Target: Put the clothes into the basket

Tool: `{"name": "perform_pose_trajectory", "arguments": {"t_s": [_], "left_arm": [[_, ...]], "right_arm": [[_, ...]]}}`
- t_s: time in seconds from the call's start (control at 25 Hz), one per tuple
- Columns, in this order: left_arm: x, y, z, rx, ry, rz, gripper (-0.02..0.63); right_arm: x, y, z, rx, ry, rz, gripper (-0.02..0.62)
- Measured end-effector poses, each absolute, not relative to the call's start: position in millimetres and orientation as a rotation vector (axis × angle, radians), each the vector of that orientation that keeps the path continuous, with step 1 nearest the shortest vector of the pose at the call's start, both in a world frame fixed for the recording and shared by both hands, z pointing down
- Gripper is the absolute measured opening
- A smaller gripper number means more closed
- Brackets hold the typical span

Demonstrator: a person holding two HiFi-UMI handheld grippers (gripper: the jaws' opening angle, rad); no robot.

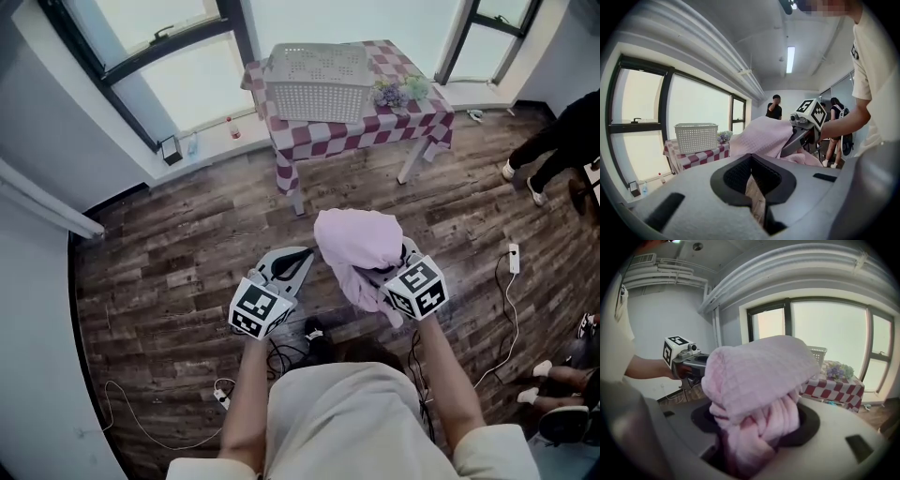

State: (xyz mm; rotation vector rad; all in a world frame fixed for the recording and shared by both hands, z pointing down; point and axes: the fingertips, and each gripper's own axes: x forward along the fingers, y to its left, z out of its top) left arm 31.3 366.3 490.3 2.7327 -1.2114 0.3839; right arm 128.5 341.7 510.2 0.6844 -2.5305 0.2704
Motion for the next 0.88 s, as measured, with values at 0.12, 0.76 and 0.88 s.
{"name": "perform_pose_trajectory", "arguments": {"t_s": [0.12,0.76,0.88], "left_arm": [[12.2,353.5,487.7,2.743,-1.209,0.4,0.014],[-42.9,273.8,498.6,2.678,-1.229,0.455,0.014],[-48.6,249.8,500.5,2.672,-1.213,0.466,0.014]], "right_arm": [[114.2,328.6,509.1,0.703,-2.533,0.281,0.31],[57.8,234.0,525.6,0.661,-2.528,0.311,0.31],[50.6,211.2,526.2,0.656,-2.529,0.329,0.31]]}}
